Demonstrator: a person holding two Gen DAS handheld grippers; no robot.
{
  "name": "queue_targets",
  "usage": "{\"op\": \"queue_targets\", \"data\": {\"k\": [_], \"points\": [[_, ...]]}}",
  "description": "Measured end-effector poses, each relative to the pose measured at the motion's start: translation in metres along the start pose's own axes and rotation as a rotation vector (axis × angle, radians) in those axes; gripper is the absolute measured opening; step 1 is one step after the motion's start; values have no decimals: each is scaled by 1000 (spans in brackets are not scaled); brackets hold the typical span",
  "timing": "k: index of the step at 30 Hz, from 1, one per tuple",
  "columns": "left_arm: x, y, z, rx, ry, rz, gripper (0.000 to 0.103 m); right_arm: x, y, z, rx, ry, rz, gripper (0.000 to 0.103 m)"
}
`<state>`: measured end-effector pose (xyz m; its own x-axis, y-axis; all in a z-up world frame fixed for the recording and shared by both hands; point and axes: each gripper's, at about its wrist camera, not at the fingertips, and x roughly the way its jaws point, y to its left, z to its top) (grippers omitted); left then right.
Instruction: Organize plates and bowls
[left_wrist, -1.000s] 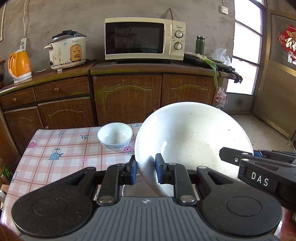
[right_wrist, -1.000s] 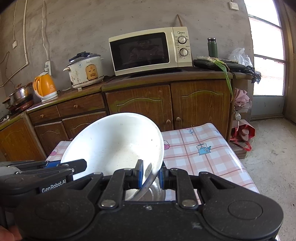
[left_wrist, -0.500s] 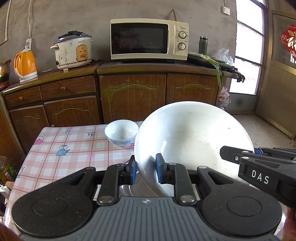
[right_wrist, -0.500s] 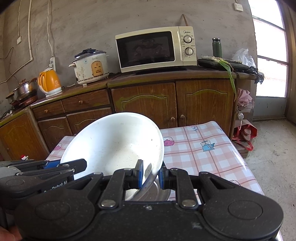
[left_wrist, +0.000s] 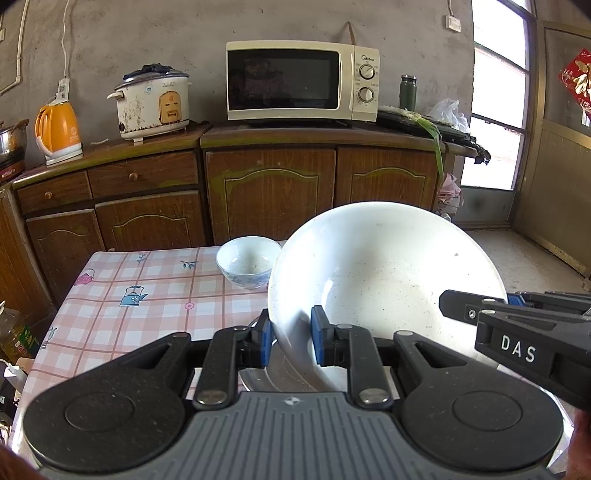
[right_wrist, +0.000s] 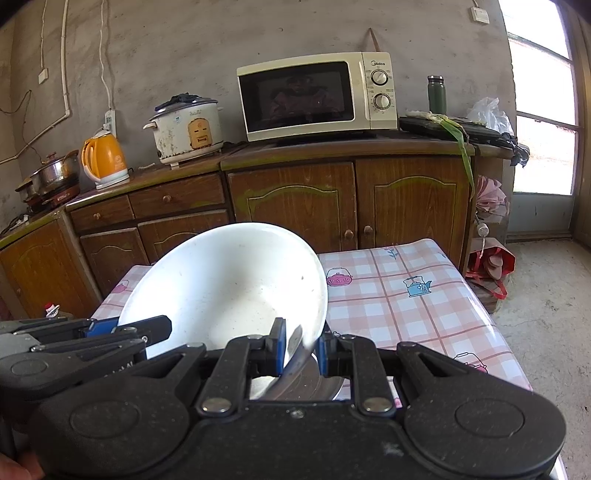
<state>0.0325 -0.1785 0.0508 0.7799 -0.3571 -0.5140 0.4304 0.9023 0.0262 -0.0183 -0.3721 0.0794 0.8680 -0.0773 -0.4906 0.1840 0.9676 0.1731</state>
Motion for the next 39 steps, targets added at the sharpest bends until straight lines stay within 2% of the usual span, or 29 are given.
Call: {"op": "queue_targets", "data": {"k": [17,39], "points": [[-15,2,-8,8,-22,10,21,-15,10,-9,-19,-6,13,22],[-22,7,-21,5,-13,9,22,-21,11,-21,-17,10,22,22]]}}
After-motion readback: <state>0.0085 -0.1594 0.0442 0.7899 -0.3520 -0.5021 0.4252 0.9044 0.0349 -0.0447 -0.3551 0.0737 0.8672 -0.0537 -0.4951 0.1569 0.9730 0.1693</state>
